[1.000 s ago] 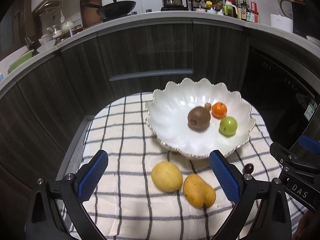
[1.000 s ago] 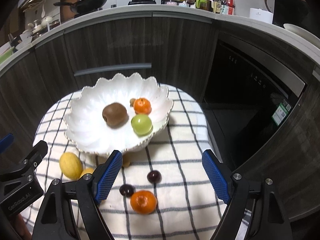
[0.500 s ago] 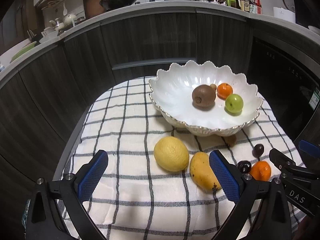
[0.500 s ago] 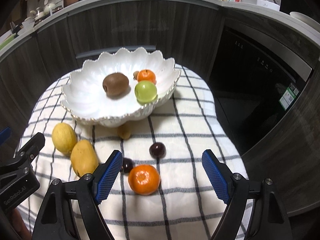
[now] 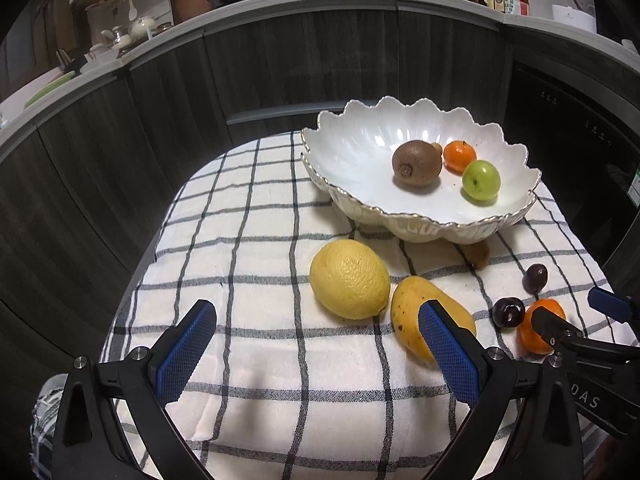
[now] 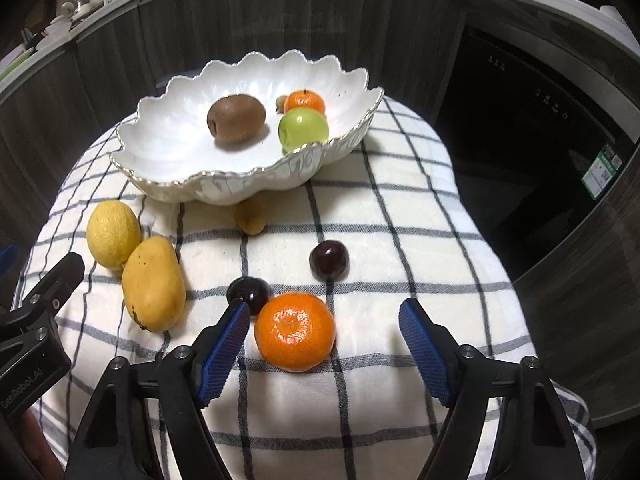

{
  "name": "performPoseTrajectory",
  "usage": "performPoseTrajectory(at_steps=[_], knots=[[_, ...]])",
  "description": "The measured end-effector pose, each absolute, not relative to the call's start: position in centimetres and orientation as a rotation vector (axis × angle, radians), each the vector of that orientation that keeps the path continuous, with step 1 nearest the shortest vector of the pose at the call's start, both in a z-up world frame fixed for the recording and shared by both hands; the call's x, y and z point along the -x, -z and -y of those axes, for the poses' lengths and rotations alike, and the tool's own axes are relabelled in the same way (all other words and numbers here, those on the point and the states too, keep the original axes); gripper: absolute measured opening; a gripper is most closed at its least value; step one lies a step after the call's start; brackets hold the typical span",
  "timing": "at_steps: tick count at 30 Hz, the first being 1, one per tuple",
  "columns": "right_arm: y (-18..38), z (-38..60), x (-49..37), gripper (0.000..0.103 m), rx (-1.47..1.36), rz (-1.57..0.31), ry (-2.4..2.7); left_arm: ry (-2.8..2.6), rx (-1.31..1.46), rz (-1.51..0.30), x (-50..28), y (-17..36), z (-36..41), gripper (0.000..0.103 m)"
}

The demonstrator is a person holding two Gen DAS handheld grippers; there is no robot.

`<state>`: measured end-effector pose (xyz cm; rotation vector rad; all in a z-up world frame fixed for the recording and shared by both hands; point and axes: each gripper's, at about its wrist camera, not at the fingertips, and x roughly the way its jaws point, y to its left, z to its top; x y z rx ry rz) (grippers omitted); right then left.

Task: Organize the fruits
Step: 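Reach the left gripper toward the mango while the right gripper grasps the mandarin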

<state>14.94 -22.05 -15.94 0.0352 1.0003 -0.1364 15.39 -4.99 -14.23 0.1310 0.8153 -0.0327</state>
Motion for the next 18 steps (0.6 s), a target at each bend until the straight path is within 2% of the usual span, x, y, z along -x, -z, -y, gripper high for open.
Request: performPoseTrajectory(at_steps=[7, 10, 12, 18], knots=[[17.1, 21.8, -15.4, 0.066, -0.043, -1.034, 0.109, 0.027, -0.125, -0.827, -15.7, 14.7, 4.8, 0.103], [17.5, 21.8, -15.5, 0.058, -0.054, -1.043, 0.088, 0.025, -0.122, -0.833, -15.8, 14.9, 4.8, 0.103], [17.5, 21.7, -15.6, 0.049, -0.05, -1.045, 0.068, 0.027, -0.119, -0.834, -15.9, 14.9, 4.8, 0.103], [17.3, 21.6, -15.4, 0.048, -0.05, -1.04, 0.059, 0.03, -0.121, -0.835, -15.8, 14.9, 4.8, 0.103]])
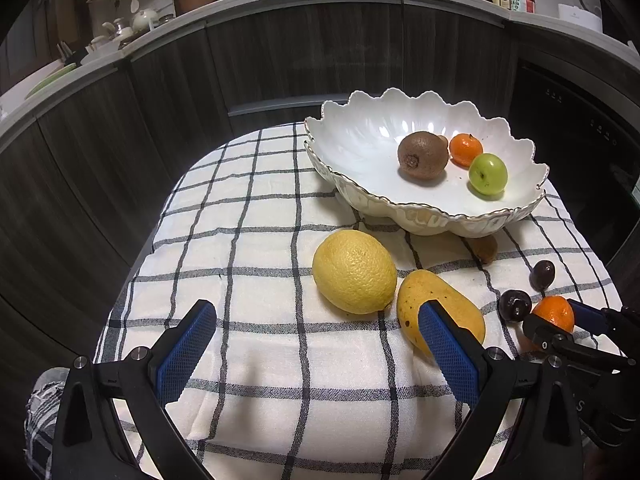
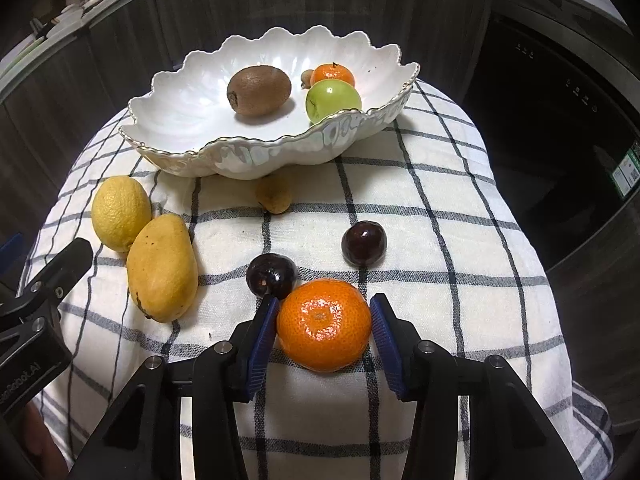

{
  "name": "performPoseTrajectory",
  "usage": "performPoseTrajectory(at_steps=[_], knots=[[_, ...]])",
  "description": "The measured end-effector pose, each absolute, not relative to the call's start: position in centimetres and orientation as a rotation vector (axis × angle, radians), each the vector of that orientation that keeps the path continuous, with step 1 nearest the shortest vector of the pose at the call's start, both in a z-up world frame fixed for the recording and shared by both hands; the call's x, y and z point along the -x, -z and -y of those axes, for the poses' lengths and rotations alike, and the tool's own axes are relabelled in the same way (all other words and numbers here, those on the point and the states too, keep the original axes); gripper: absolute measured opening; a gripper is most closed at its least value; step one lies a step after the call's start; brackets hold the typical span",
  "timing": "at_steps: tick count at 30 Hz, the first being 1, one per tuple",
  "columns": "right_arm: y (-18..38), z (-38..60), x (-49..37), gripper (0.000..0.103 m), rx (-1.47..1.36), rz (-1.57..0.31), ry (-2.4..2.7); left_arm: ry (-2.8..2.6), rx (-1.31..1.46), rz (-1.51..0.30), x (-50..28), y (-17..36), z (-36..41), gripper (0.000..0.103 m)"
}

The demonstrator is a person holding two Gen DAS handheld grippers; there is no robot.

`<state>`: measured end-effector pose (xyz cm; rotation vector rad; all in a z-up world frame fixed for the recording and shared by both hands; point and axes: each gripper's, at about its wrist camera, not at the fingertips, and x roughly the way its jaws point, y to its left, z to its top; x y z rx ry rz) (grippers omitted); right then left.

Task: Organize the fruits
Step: 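Reach the left gripper toward the mango while the right gripper grasps the mandarin, then close the left gripper on the yellow mango while the right gripper holds the mandarin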

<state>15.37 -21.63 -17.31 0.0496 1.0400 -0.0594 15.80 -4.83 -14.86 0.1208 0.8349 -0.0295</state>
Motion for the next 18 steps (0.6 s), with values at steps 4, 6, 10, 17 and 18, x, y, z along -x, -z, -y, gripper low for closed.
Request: performPoseTrajectory(at_steps=[4, 6, 10, 17, 18], knots=[[16.3, 21.9, -14.8, 0.047, -0.055, -1.019, 0.067, 0.042, -0.122, -0.83, -15.5, 14.6, 5.2, 0.103], [15.6, 22.2, -14.5, 0.047, -0.057, -1.005, 0.074, 0.051, -0.121, -0.828, -15.3, 14.4, 5.5, 0.103], [14.3, 23.3, -13.9, 0.047, -0.065, -0.97, 0.098, 0.076, -0.119, -0.824, -15.0, 13.9, 6.6, 0.103], [13.2, 25.2, -13.5, 0.047, -0.062, -0.944, 0.138, 0.096, -0.09, -0.846, -15.0, 14.1, 8.4, 0.103], [13.1, 25.5, -13.5, 0.047, -0.067, -0.943, 0.141, 0.098, -0.085, -0.851, -15.1, 14.2, 8.8, 0.103]])
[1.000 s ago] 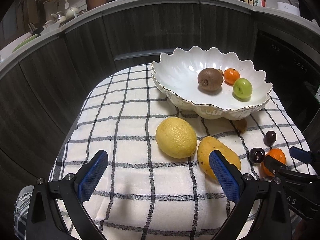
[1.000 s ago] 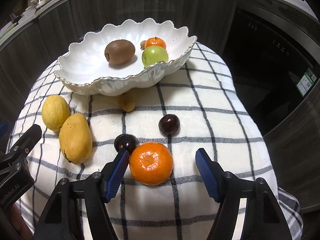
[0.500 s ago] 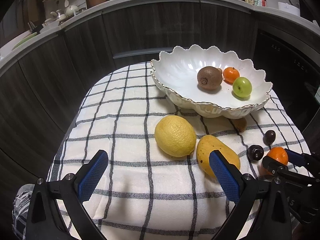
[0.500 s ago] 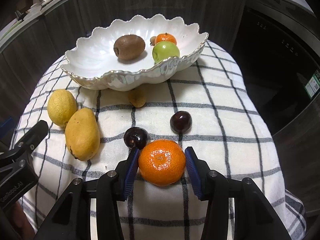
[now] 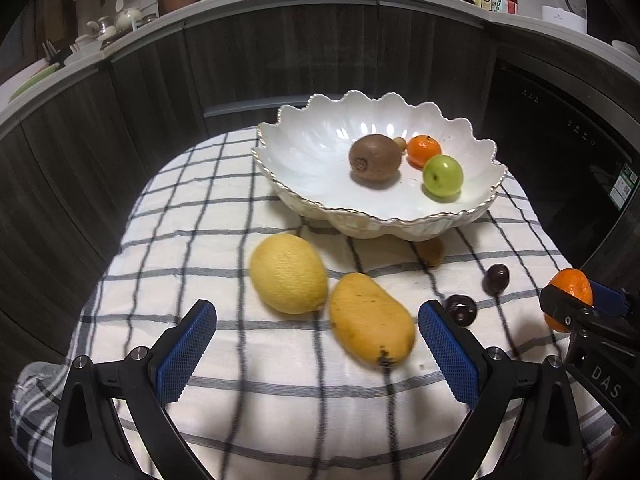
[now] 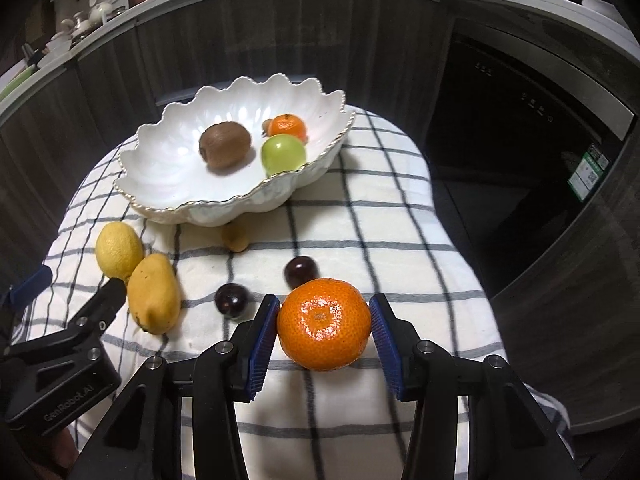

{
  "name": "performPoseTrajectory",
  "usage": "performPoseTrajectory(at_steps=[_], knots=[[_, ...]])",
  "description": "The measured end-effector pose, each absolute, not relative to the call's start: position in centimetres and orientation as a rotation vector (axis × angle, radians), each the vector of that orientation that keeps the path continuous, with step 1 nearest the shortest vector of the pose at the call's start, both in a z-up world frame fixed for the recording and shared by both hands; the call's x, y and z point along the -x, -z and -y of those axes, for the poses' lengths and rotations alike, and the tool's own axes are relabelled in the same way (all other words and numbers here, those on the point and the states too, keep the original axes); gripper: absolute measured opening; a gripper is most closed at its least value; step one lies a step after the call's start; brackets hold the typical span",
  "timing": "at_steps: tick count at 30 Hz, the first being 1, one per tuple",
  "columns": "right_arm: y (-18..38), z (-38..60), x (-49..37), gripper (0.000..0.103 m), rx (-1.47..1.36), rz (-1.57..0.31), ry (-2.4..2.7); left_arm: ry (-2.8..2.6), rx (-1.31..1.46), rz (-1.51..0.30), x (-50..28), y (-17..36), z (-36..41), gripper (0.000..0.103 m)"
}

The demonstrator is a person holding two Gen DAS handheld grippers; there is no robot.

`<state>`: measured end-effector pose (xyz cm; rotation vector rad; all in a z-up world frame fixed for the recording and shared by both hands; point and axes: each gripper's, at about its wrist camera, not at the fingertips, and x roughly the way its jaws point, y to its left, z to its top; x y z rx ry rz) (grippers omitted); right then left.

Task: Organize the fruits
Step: 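Close the left gripper on the yellow mango while the right gripper holds the mandarin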

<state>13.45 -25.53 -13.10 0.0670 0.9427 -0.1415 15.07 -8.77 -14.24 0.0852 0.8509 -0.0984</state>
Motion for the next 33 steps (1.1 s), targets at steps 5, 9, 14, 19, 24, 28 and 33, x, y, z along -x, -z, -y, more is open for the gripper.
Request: performPoseTrajectory(at_steps=[5, 9, 14, 19, 24, 28, 33], knots=[[13.2, 26.7, -13.6, 0.047, -0.069, -0.937, 0.159, 0.093, -0.086, -0.876, -15.6, 15.3, 10.3, 0.1], [13.6, 27.3, -14.0, 0.047, -0.077, -0.943, 0.159, 0.091, -0.08, -0.909, -16.3, 16.4, 11.2, 0.094], [14.4, 27.6, -14.4, 0.047, -0.086, -0.956, 0.156, 0.089, -0.073, -0.943, -17.0, 17.6, 11.7, 0.083], [14.8, 27.5, -14.4, 0.047, -0.085, -0.962, 0.149, 0.094, -0.064, -0.964, -17.5, 18.4, 12.0, 0.081], [15.0, 27.5, -14.4, 0.047, -0.083, -0.968, 0.15, 0.106, -0.06, -0.977, -17.8, 19.1, 12.1, 0.066], [15.3, 27.4, -14.5, 0.047, -0.079, -0.973, 0.149, 0.104, -0.072, -0.98, -18.0, 19.4, 12.0, 0.057], [15.3, 27.3, -14.5, 0.047, -0.077, -0.972, 0.148, 0.113, -0.08, -0.983, -17.9, 19.4, 12.0, 0.057]])
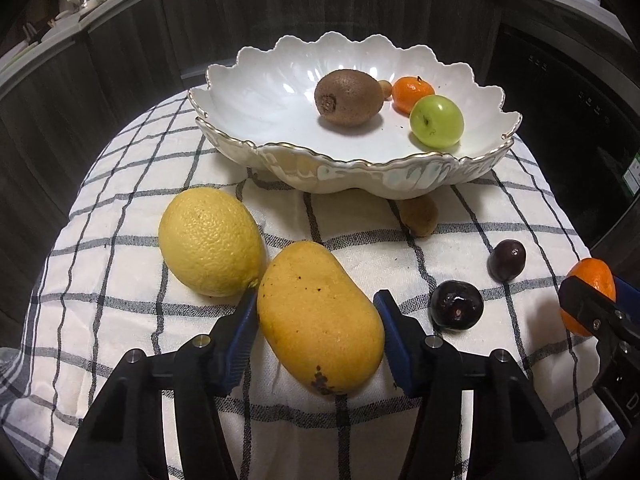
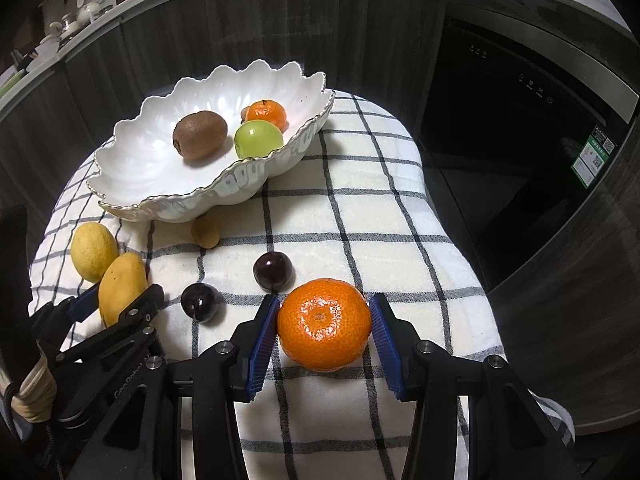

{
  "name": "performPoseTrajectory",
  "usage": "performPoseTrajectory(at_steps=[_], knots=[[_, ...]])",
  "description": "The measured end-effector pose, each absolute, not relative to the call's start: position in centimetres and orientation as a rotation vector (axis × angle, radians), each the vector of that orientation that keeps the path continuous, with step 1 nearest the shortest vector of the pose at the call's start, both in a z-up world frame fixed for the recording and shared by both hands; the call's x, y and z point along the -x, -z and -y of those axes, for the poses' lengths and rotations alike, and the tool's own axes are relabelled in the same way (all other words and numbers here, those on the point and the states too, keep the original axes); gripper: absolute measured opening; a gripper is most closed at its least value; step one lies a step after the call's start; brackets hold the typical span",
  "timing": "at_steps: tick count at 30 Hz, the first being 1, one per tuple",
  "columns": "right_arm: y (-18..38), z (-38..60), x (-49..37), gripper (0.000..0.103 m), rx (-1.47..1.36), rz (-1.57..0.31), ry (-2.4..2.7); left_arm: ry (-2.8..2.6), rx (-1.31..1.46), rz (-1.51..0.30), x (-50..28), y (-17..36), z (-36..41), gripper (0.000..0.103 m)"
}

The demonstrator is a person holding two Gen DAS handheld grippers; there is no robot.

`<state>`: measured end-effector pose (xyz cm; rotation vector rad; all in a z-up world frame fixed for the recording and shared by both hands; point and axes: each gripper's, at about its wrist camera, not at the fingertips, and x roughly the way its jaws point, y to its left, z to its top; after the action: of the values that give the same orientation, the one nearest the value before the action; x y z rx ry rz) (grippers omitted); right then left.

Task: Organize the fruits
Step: 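Close the left gripper on the yellow mango while the right gripper holds the mandarin, then carry the mango and mandarin up over the white bowl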

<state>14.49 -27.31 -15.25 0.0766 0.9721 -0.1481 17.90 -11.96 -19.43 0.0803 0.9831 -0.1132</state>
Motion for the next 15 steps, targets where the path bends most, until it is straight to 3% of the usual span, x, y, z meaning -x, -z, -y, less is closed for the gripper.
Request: performPoseTrajectory(at_steps=[15], knots=[[14.3, 27.5, -14.2, 0.047, -0.083, -0.951, 0.147, 0.138, -0.09, -0.956, -17.1, 17.3, 11.8, 0.056]])
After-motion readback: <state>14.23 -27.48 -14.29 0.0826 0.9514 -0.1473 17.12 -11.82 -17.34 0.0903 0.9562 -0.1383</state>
